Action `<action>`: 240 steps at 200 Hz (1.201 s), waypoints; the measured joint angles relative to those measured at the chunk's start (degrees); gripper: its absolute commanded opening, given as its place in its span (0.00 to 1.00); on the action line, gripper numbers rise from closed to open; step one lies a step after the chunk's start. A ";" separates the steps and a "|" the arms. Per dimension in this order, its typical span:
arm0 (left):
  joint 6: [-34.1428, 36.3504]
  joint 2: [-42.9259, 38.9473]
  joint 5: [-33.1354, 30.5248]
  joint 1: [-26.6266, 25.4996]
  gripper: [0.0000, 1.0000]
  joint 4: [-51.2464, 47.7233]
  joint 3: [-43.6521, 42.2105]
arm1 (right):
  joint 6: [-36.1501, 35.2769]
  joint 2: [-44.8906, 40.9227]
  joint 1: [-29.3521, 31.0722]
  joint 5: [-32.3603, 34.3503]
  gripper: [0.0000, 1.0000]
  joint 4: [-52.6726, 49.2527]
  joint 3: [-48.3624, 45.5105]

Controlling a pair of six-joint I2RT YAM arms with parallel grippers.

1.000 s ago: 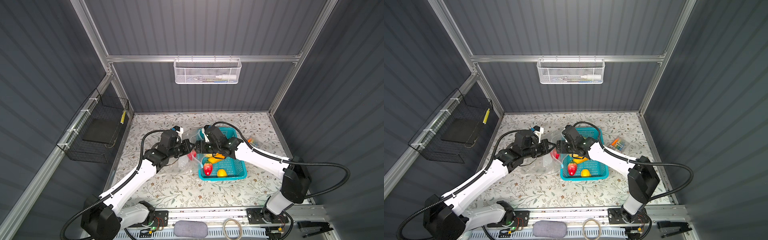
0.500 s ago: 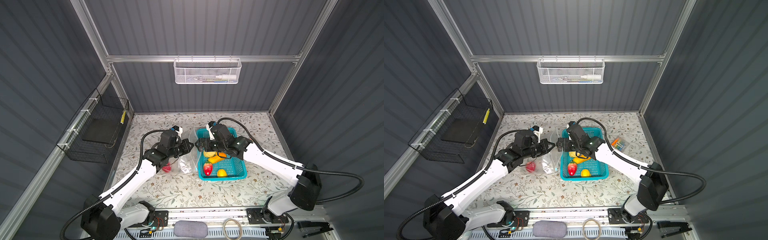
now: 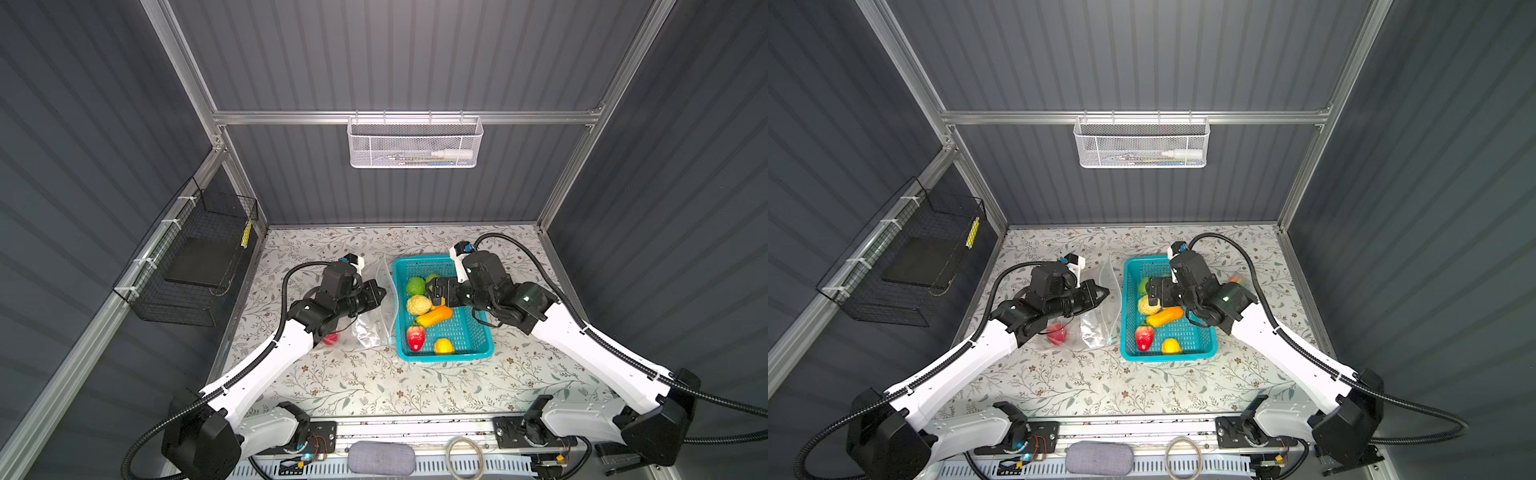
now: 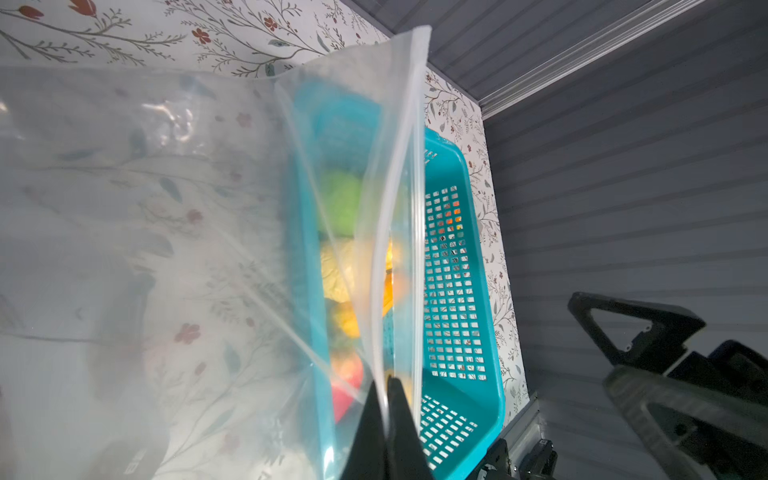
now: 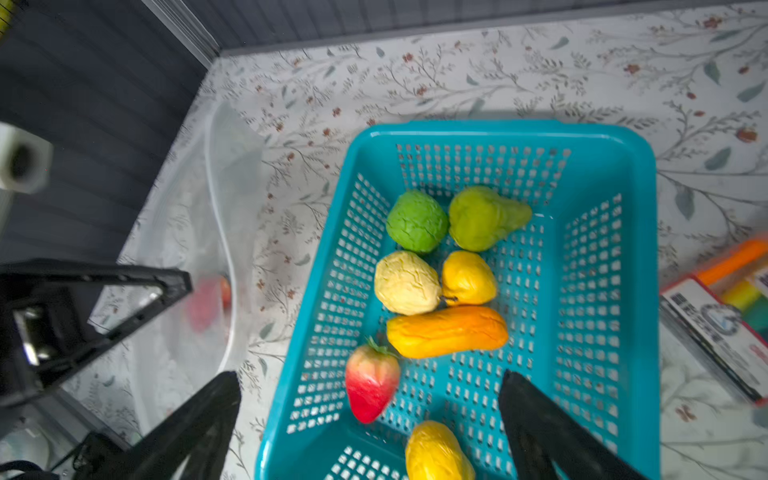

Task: Place the food in the zip-top bag and seal the zipper
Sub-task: 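Move the right gripper back over the basket toward a yellow lemon, then grasp the small yellow lemon with the right gripper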

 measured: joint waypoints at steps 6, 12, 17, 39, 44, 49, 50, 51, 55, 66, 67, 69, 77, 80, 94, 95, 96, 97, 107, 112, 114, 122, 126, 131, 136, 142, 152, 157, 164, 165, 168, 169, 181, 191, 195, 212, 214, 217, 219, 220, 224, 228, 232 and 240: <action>0.00 -0.02 -0.22 0.00 0.00 -0.02 -0.04 | -0.04 0.00 0.00 0.11 0.99 -1.33 -0.59; 0.02 -0.02 -0.52 0.00 0.00 -0.07 -0.04 | -0.09 0.00 0.00 0.11 0.99 -2.73 -1.36; 0.09 -0.02 -0.72 0.00 0.00 -0.07 -0.04 | -0.07 0.02 0.00 0.09 0.99 -3.69 -1.84; 0.46 -0.02 -1.33 0.00 0.00 -0.28 -0.04 | 0.07 0.87 0.02 -0.13 0.99 -8.13 -3.82; 0.48 -0.02 -1.33 0.00 0.00 -0.31 -0.04 | 0.11 1.25 0.02 -0.20 0.99 -8.94 -4.02; 0.50 -0.02 -1.36 0.00 0.00 -0.31 -0.04 | 0.17 1.84 0.04 -0.26 0.99 -9.79 -4.20; 0.50 -0.02 -1.36 0.00 0.00 -0.31 -0.04 | 0.20 1.90 0.02 -0.28 0.99 -9.88 -4.20; 0.50 -0.02 -1.36 0.00 0.00 -0.31 -0.04 | 0.24 2.08 0.04 -0.37 0.99 -10.16 -4.24; 0.57 -0.02 -1.36 0.00 0.00 -0.31 -0.04 | 0.26 2.60 0.07 -0.50 0.99 -10.67 -4.31; 0.63 -0.02 -1.36 0.00 0.00 -0.28 -0.09 | 0.31 4.22 0.15 -0.92 0.99 -11.96 -4.39; 0.63 -0.02 -1.36 0.00 0.00 -0.26 -0.09 | 0.33 4.48 0.20 -1.05 0.99 -12.09 -4.42; 0.63 -0.02 -1.36 0.00 0.00 -0.26 -0.11 | 0.33 4.76 0.26 -1.16 0.99 -12.22 -4.44; 0.66 -0.02 -1.36 0.00 0.00 -0.24 -0.24 | 0.42 6.16 0.61 -1.55 0.99 -12.81 -4.50; 0.66 -0.02 -1.38 0.00 0.00 -0.24 -0.28 | 0.44 6.73 0.81 -1.68 0.99 -12.96 -4.57; 0.68 -0.02 -1.55 0.00 0.00 -0.26 -0.61 | 0.55 9.22 2.01 -1.90 0.99 -13.33 -4.96; 0.68 -0.02 -1.55 0.00 0.00 -0.26 -0.66 | 0.55 9.35 2.08 -1.92 0.99 -13.35 -4.98; 0.68 -0.02 -1.55 0.00 0.00 -0.26 -0.68 | 0.57 9.57 2.19 -1.92 0.99 -13.38 -5.01; 0.68 -0.02 -1.55 0.00 0.00 -0.26 -0.70 | 0.59 9.79 2.32 -1.95 0.99 -13.42 -5.05; 0.66 -0.02 -1.60 0.00 0.00 -0.48 -0.83 | 0.92 11.50 2.97 -2.08 0.98 -13.53 -5.27; 0.66 -0.02 -1.60 0.00 0.00 -0.52 -0.90 | 1.09 12.33 3.30 -2.12 0.99 -13.55 -5.38; 0.66 -0.02 -1.62 0.00 0.00 -0.55 -0.90 | 1.18 12.70 3.43 -2.12 0.98 -13.51 -5.42; 0.66 -0.02 -1.70 0.00 0.00 -0.70 -0.92 | 1.40 13.84 3.74 -2.14 0.98 -13.46 -5.53; 0.66 -0.02 -1.75 0.00 0.00 -0.70 -0.92 | 1.55 14.45 3.87 -2.14 0.98 -13.40 -5.57; 0.66 -0.02 -1.75 0.00 0.00 -0.72 -0.94 | 1.73 15.13 3.91 -2.14 0.97 -13.31 -5.60; 0.66 -0.02 -1.77 0.00 0.00 -0.79 -0.96 | 1.86 15.85 3.96 -2.10 0.97 -13.14 -5.62; 0.66 -0.07 -1.77 0.00 0.00 -0.90 -0.98 | 2.08 16.65 3.96 -2.01 0.96 -12.92 -5.62; 0.66 -0.07 -1.79 0.00 0.00 -1.09 -1.03 | 2.45 18.01 4.02 -1.75 0.94 -12.66 -5.62; 0.66 -0.07 -1.86 0.00 0.00 -1.11 -1.05 | 2.62 18.73 4.09 -1.57 0.92 -12.52 -5.62; 0.66 -0.09 -2.01 0.00 0.00 -1.11 -1.07 | 2.82 19.63 4.15 -1.40 0.89 -12.37 -5.62; 0.66 -0.09 -2.01 0.00 0.00 -1.11 -1.07 | 2.91 19.85 4.15 -1.40 0.89 -12.35 -5.62; 0.66 -0.09 -2.05 0.00 0.00 -1.11 -1.11 | 3.06 20.22 4.17 -1.29 0.89 -12.28 -5.62; 0.66 -0.11 -2.10 0.00 0.00 -1.11 -1.11 | 3.02 20.31 4.20 -1.29 0.88 -12.26 -5.64; 0.66 -0.24 -2.19 0.00 0.00 -1.22 -1.25 | 3.26 21.77 4.35 -1.25 0.86 -11.93 -5.75; 0.66 -0.31 -2.21 0.00 0.00 -1.36 -1.29 | 3.30 22.69 4.52 -1.25 0.84 -11.63 -5.88; 0.66 -0.31 -2.21 0.00 0.00 -1.36 -1.29 | 3.48 23.06 4.57 -1.27 0.83 -11.47 -5.95; 0.66 -0.31 -2.21 0.00 0.00 -1.40 -1.33 | 3.63 24.04 4.61 -1.29 0.80 -10.69 -6.45; 0.66 -0.31 -2.21 0.00 0.00 -1.42 -1.33 | 3.78 24.06 4.61 -1.31 0.80 -10.51 -6.54; 0.66 -0.31 -2.21 0.00 0.00 -1.46 -1.33 | 3.78 24.20 4.61 -1.29 0.79 -10.38 -6.64; 0.66 -0.31 -2.21 0.00 0.00 -1.46 -1.33 | 3.78 24.24 4.61 -1.29 0.79 -10.36 -6.69; 0.66 -0.31 -2.21 0.00 0.00 -1.46 -1.33 | 3.82 24.28 4.61 -1.29 0.79 -10.32 -6.71; 0.66 -0.31 -2.21 0.00 0.00 -1.49 -1.33 | 3.91 24.39 4.61 -1.29 0.78 -10.21 -6.80; 0.66 -0.31 -2.21 0.00 0.00 -1.51 -1.36 | 4.00 24.52 4.61 -1.29 0.78 -10.10 -6.86; 0.63 -0.31 -2.21 0.00 0.00 -1.51 -1.36 | 3.98 24.68 4.61 -1.29 0.77 -10.05 -6.88; 0.63 -0.31 -2.21 0.00 0.00 -1.51 -1.40 | 4.07 24.90 4.61 -1.27 0.77 -9.79 -6.91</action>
